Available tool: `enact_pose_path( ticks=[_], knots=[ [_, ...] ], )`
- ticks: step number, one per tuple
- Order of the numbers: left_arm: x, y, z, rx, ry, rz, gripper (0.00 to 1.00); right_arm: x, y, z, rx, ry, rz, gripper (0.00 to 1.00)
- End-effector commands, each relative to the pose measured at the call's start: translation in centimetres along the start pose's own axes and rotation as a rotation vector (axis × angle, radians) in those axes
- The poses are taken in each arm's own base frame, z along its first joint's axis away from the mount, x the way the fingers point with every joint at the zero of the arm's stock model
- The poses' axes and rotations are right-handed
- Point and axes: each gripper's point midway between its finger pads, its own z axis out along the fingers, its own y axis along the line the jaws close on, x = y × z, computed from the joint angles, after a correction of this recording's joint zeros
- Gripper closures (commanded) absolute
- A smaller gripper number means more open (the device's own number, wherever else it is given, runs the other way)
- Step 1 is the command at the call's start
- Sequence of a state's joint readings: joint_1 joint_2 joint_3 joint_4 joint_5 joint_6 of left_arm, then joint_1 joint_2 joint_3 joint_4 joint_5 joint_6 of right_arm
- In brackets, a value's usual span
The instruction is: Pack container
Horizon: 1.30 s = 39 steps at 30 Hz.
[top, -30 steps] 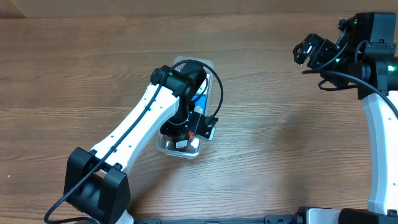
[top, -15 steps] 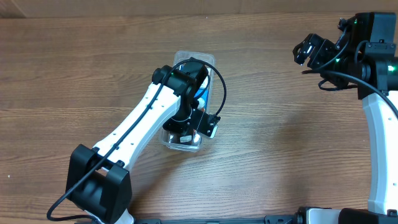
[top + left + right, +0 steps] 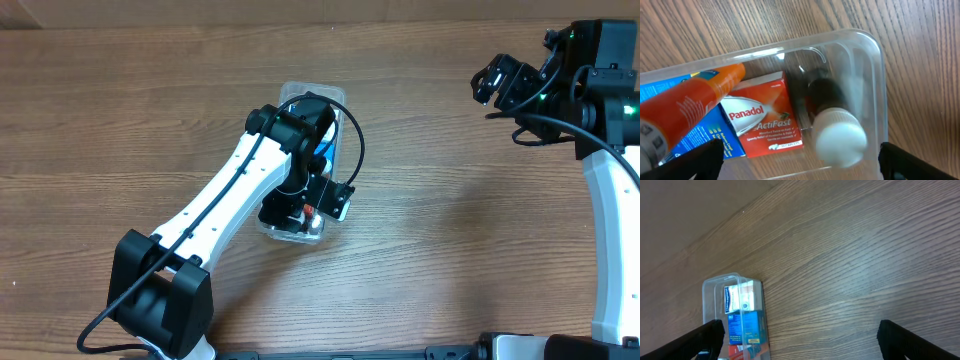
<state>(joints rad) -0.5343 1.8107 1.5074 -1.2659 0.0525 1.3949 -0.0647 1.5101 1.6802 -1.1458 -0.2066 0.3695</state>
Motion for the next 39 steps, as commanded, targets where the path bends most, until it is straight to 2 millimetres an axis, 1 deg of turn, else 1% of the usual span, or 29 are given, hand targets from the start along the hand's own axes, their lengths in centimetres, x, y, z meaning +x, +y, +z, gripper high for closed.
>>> enact_pose_path(
  ticks=[1,7,10,11,12,14,16,17,18,20,21,22,23,24,26,28,29,32,34,36,39],
  knots=[
    [0.0,0.4,0.4,-0.004,-0.016,-0.056,0.00,-0.3,0.2,-0.6,-0.011,-0.017,0.003,0.00],
    [0.0,0.6,0.2,-0.012,-0.014,-0.086,0.00,-0.3,0.2,-0.6,-0.011,-0.017,0.003,0.00],
    [-0.1,0.8,-1.2,-0.036,-0.020,-0.147,0.00,-0.3,0.2,-0.6,-0.011,-0.018,0.003,0.00],
    [-0.1,0.9,-2.1,-0.055,-0.025,-0.169,0.00,-0.3,0.2,-0.6,-0.011,-0.018,0.003,0.00],
    [-0.2,1.3,-3.8,-0.104,-0.040,-0.204,0.00,-0.3,0.2,-0.6,-0.011,-0.017,0.003,0.00],
    [-0.4,1.6,-5.7,-0.163,-0.058,-0.221,0.00,-0.3,0.2,-0.6,-0.011,-0.018,0.003,0.00],
    [-0.4,1.9,-9.0,-0.262,-0.090,-0.256,0.00,-0.3,0.2,-0.6,-0.011,-0.017,0.003,0.00],
    [-0.3,2.0,-10.3,-0.300,-0.103,-0.289,0.00,-0.3,0.2,-0.6,-0.011,-0.017,0.003,0.00],
    [0.3,2.3,-12.4,-0.367,-0.123,-0.400,0.00,-0.3,0.2,-0.6,-0.011,-0.018,0.003,0.00],
    [2.4,2.9,-15.8,-0.482,-0.157,-0.709,0.00,-0.3,0.2,-0.6,-0.011,-0.017,0.003,0.00],
    [4.4,2.9,-17.5,-0.545,-0.176,-0.928,0.00,-0.3,0.2,-0.6,-0.011,-0.017,0.003,0.00],
    [6.5,2.6,-18.6,-0.595,-0.180,-1.103,0.00,-0.3,0.2,-0.6,-0.011,-0.017,0.003,0.00],
    [8.4,2.1,-19.3,-0.628,-0.177,-1.228,0.00,-0.3,0.2,-0.6,-0.011,-0.018,0.003,0.00],
    [10.7,1.0,-19.9,-0.647,-0.185,-1.384,0.00,-0.3,0.2,-0.6,-0.011,-0.017,0.003,0.00],
    [13.3,-1.0,-20.3,-0.631,-0.222,-1.596,0.00,-0.3,0.2,-0.6,-0.011,-0.017,0.003,0.00],
    [14.8,-2.6,-20.3,-0.591,-0.251,-1.706,0.00,-0.3,0.2,-0.6,-0.011,-0.018,0.003,0.00],
    [15.1,-3.3,-20.1,-0.560,-0.262,-1.733,0.00,-0.3,0.2,-0.6,-0.011,-0.017,0.003,0.00],
    [14.6,-4.1,-19.6,-0.476,-0.306,-1.760,0.00,-0.3,0.2,-0.6,-0.011,-0.017,0.003,0.00],
    [13.8,-4.4,-19.3,-0.425,-0.330,-1.760,0.00,-0.3,0.2,-0.6,-0.011,-0.017,0.003,0.00],
    [12.9,-4.3,-19.3,-0.386,-0.371,-1.750,0.00,-0.3,0.2,-0.6,-0.011,-0.017,0.003,0.00],
    [13.0,-4.4,-19.2,-0.385,-0.364,-1.751,0.00,-0.3,0.2,-0.6,-0.011,-0.017,0.003,0.00]
  ],
)
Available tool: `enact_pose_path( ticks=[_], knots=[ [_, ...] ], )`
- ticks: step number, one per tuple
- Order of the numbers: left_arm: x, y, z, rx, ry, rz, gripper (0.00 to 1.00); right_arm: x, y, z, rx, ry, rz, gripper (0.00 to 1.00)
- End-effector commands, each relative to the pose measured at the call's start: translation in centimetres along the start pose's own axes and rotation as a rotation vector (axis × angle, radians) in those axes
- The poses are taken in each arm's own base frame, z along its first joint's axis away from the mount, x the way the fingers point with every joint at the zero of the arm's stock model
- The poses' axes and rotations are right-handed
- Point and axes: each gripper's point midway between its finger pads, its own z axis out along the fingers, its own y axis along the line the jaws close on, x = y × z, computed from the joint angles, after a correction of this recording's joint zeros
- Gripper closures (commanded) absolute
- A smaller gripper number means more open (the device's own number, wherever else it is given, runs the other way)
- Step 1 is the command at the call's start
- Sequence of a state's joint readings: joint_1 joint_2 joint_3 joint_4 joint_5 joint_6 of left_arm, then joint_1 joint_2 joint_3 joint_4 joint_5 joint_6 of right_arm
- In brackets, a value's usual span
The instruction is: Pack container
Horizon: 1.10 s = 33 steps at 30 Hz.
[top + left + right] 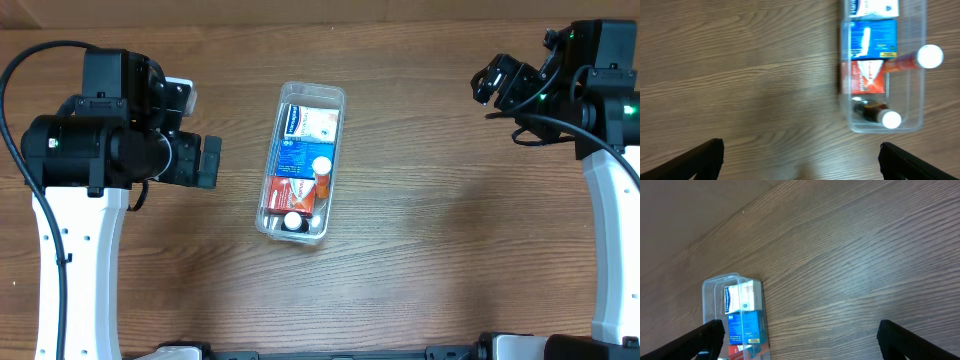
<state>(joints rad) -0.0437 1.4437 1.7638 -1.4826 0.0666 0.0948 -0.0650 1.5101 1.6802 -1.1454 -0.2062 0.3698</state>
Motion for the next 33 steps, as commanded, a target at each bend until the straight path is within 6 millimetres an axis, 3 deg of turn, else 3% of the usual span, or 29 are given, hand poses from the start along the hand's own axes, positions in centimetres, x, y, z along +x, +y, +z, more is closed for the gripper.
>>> enact_pose_path(
  ticks=[1,5,9,13,15,19,24,29,33],
  knots=[
    [0.1,-1.0,-1.0,0.055,-0.020,-0.034,0.00,-0.3,0.3,-0.6,-0.011,-0.017,0.002,0.00],
    [0.5,-2.1,-1.1,0.124,-0.001,-0.125,0.00,-0.3,0.3,-0.6,-0.011,-0.017,0.002,0.00],
    [-0.6,-2.2,-1.1,0.135,-0.050,-0.066,0.00,-0.3,0.3,-0.6,-0.011,-0.017,0.002,0.00],
    [-3.5,-1.7,-3.3,0.097,-0.298,0.058,0.00,-0.3,0.3,-0.6,-0.011,-0.017,0.002,0.00],
    [-3.2,-1.4,-4.4,0.077,-0.396,0.063,0.00,-0.3,0.3,-0.6,-0.011,-0.017,0.002,0.00],
    [-0.2,-1.6,-3.2,0.060,-0.458,0.070,0.00,-0.3,0.3,-0.6,-0.011,-0.017,0.002,0.00],
    [4.6,-1.8,0.8,0.056,-0.488,0.077,0.00,-0.3,0.3,-0.6,-0.011,-0.017,0.002,0.00],
    [9.2,-2.3,5.1,0.055,-0.635,0.072,0.00,-0.3,0.3,-0.6,-0.011,-0.017,0.003,0.00],
    [11.2,-2.3,7.2,0.047,-0.704,0.082,0.00,-0.3,0.3,-0.6,-0.011,-0.017,0.002,0.00]
  ],
)
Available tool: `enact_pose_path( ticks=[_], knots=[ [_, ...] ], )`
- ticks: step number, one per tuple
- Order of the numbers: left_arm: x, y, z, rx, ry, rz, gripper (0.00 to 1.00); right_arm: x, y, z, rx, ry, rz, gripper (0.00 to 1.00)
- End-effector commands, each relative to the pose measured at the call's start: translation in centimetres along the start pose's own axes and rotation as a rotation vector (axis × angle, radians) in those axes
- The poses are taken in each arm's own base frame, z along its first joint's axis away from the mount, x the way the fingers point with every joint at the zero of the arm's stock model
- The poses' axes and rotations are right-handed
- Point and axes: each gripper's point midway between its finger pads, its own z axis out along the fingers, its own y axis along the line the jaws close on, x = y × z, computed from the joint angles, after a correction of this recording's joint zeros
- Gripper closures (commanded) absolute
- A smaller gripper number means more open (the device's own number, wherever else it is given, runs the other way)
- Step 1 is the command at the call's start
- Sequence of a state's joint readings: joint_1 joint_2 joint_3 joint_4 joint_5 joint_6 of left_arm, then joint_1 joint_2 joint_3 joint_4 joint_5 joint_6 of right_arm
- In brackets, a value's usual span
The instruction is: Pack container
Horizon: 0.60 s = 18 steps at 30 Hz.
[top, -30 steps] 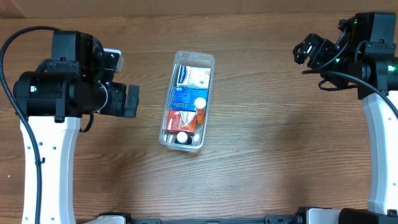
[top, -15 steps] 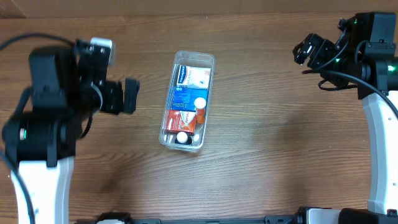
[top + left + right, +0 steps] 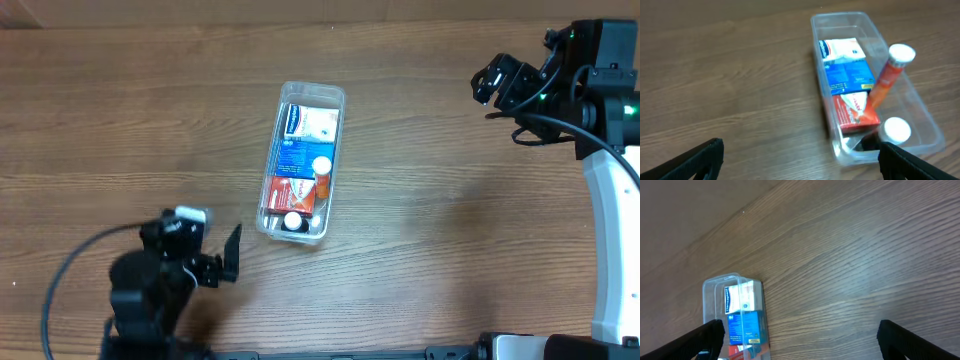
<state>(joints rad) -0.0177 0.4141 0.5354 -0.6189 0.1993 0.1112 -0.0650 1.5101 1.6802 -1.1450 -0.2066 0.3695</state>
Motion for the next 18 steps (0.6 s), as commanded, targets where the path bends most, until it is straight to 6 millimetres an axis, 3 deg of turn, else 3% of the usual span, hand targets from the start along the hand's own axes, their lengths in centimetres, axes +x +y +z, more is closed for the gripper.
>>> enact_pose_path(
  ticks=[1,7,13,18],
  knots=[
    [2.7,-0.3,0.5,0.001,-0.055,-0.004,0.00,-0.3,0.3,-0.6,-0.011,-0.017,0.003,0.00],
    [4.6,-0.5,0.8,0.002,-0.100,0.004,0.00,-0.3,0.3,-0.6,-0.011,-0.016,0.003,0.00],
    [7.5,-0.8,2.4,0.017,-0.099,0.003,0.00,-0.3,0.3,-0.6,-0.011,-0.016,0.003,0.00],
    [7.4,-0.7,2.5,0.012,-0.103,0.004,0.00,-0.3,0.3,-0.6,-0.011,-0.016,0.003,0.00]
  ],
)
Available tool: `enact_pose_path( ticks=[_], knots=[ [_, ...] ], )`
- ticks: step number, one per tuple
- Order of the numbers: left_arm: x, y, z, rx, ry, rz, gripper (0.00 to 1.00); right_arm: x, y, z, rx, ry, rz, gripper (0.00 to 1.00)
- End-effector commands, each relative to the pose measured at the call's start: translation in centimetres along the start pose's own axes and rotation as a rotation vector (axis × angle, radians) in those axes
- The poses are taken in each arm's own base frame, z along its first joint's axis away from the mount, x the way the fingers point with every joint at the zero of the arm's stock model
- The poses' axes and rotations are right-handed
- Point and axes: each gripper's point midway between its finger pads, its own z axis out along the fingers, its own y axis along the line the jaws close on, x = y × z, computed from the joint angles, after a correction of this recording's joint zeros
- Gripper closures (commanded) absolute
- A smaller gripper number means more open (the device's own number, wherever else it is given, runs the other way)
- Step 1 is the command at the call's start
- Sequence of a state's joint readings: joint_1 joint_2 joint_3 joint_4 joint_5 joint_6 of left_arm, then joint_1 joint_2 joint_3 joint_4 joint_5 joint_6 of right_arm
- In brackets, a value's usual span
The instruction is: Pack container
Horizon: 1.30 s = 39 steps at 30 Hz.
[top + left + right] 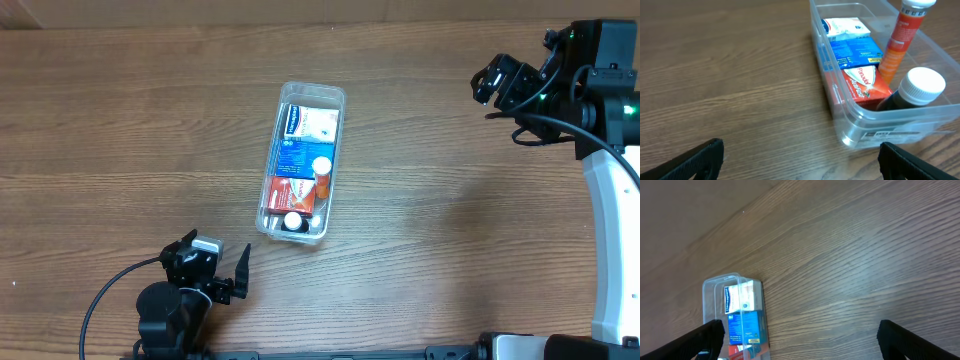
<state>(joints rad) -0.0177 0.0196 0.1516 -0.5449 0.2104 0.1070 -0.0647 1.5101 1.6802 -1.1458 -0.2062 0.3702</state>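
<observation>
A clear plastic container (312,88) lies lengthwise in the middle of the table. It holds a white box (312,122), a blue box (295,157), a red Panadol box (862,82), an orange tube (900,40) leaning upright and a dark bottle with a white cap (922,85). My left gripper (212,262) is at the table's front left, low, open and empty, facing the container's near end (890,127). My right gripper (490,80) hangs open and empty at the far right, well away from the container (720,280).
Bare wooden tabletop (450,230) surrounds the container on all sides. The right arm's white link (610,230) runs along the right edge. A black cable (100,305) trails from the left arm at the front left.
My left gripper has sunk lower at the front left and now faces the container's near end from closer and flatter. The container, its contents and the right arm have not moved.
First my left gripper was open inside the container's near end, over the capped bottle. Then it was up at the table's left side, clear of the container. Then it stood at the front left, and now lower there. The right gripper stayed open throughout.
</observation>
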Motion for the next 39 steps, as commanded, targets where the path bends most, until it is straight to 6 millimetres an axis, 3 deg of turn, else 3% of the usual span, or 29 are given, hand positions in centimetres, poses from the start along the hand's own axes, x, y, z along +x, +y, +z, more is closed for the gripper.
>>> enact_pose_path(
  ticks=[1,18,21,25,28,31,36,39],
  knots=[
    [-0.3,-0.1,0.0,0.010,-0.020,-0.009,0.00,-0.3,0.3,-0.6,-0.011,-0.017,0.002,0.00],
    [-0.3,-0.1,0.0,0.010,-0.020,-0.009,0.00,0.3,-0.4,-0.6,0.021,0.006,-0.053,0.00],
    [-0.3,-0.1,0.0,0.010,-0.020,-0.009,0.00,0.9,0.1,-2.5,0.008,-0.026,-0.217,0.00],
    [-0.3,-0.1,0.0,0.010,-0.019,-0.009,0.00,1.0,1.9,-6.3,-0.053,-0.222,-0.440,0.00],
    [-0.3,-0.1,0.0,0.010,-0.019,-0.009,0.00,3.6,0.7,-8.4,-0.045,-0.298,-0.511,0.00],
    [-0.3,-0.1,0.0,0.010,-0.020,-0.009,0.00,6.9,-1.7,-8.6,-0.019,-0.341,-0.511,0.00],
    [-0.3,-0.1,0.0,0.010,-0.020,-0.009,0.00,13.8,-4.9,-5.2,-0.084,-0.374,-0.524,0.00],
    [-0.3,-0.1,0.0,0.010,-0.020,-0.009,0.00,16.6,-6.1,-2.8,-0.128,-0.390,-0.533,0.00]
  ],
)
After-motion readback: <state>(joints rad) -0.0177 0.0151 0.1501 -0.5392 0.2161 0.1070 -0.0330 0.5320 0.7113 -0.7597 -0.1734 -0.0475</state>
